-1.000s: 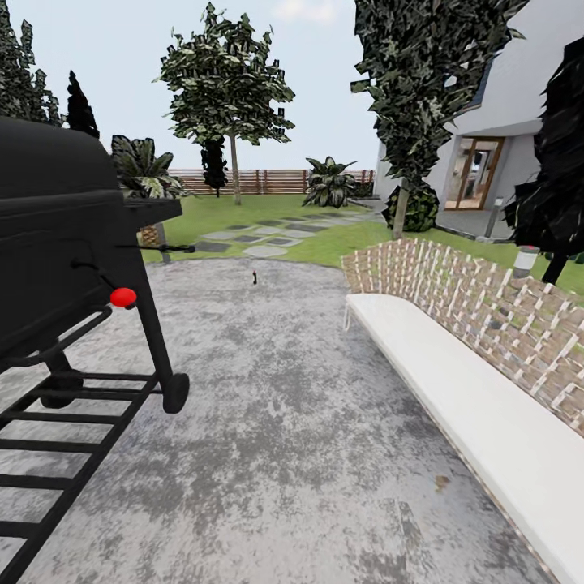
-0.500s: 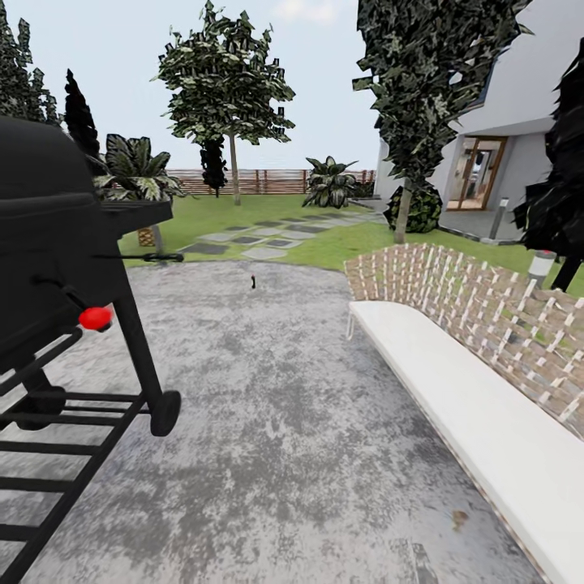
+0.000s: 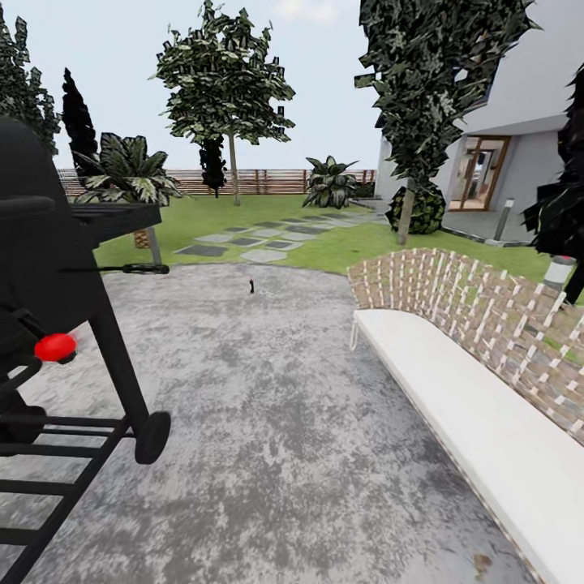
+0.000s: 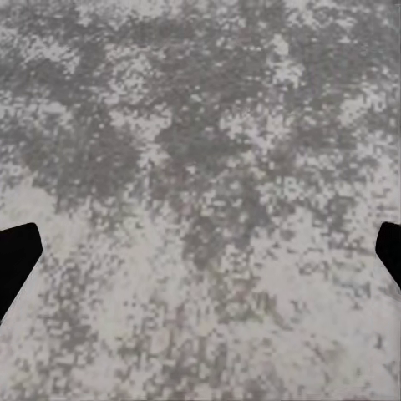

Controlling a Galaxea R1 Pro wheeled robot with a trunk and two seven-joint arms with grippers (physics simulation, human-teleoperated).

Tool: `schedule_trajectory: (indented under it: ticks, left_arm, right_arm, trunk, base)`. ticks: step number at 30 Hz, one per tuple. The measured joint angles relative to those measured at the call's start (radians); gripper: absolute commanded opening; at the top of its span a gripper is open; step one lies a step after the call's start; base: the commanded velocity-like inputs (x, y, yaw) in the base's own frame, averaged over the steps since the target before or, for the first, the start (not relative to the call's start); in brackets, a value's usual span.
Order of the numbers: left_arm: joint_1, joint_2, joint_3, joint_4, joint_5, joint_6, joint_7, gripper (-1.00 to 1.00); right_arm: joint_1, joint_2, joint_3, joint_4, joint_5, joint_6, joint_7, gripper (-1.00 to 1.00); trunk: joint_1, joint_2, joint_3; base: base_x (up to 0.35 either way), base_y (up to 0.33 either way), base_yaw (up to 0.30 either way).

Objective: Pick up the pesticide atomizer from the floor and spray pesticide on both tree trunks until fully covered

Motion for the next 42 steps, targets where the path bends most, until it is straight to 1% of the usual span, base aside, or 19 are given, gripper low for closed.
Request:
schedule_trajectory:
  ticks: [20, 22, 24, 27, 29, 33, 42]
  left_arm:
    - [0.0, 0.0, -0.001, 0.0, 0.001, 0.0, 0.0, 1.0]
    - [0.0, -0.001, -0.001, 0.0, 0.0, 0.0, 0.0, 1.0]
    - [0.0, -0.001, -0.001, 0.0, -0.001, 0.0, 0.0, 1.0]
    - [0.0, -0.002, -0.002, 0.0, -0.003, 0.0, 0.0, 1.0]
    - [0.0, -0.001, -0.001, 0.0, -0.001, 0.0, 0.0, 1.0]
    - [0.0, -0.001, -0.001, 0.0, 0.0, 0.0, 0.0, 1.0]
    - [0.0, -0.002, -0.002, 0.0, 0.0, 0.0, 0.0, 1.0]
  right_arm:
    - [-0.001, 0.002, -0.001, -0.009, -0.003, 0.0, -0.002, 1.0]
    - [-0.002, 0.002, -0.002, -0.034, -0.004, -0.001, -0.003, 1.0]
    - [-0.002, 0.001, -0.002, -0.091, -0.004, -0.001, -0.003, 1.0]
    - [-0.003, 0.0, -0.004, -0.219, -0.005, -0.001, -0.004, 1.0]
    - [-0.004, 0.0, -0.004, -0.253, -0.004, -0.001, -0.002, 1.0]
    - [-0.003, -0.002, 0.003, -0.264, 0.002, -0.001, 0.007, 1.0]
    - [-0.003, -0.008, 0.003, -0.267, 0.003, -0.003, 0.007, 1.0]
  trunk:
    - [0.0, 0.0, 0.0]
    - [0.0, 0.0, 0.0]
    - [0.0, 0.0, 0.0]
    - [0.0, 0.0, 0.0]
    - [0.0, 0.0, 0.0]
    - [0.0, 0.0, 0.0]
    - [0.0, 0.0, 0.0]
  base:
    - [0.339, 0.0, 0.0]
    - [0.339, -0.009, 0.0]
    - [0.339, -0.05, 0.0]
    - [0.339, -0.108, 0.0]
    - [0.338, -0.134, 0.0]
    - [0.338, -0.141, 0.0]
    - [0.338, -0.143, 0.0]
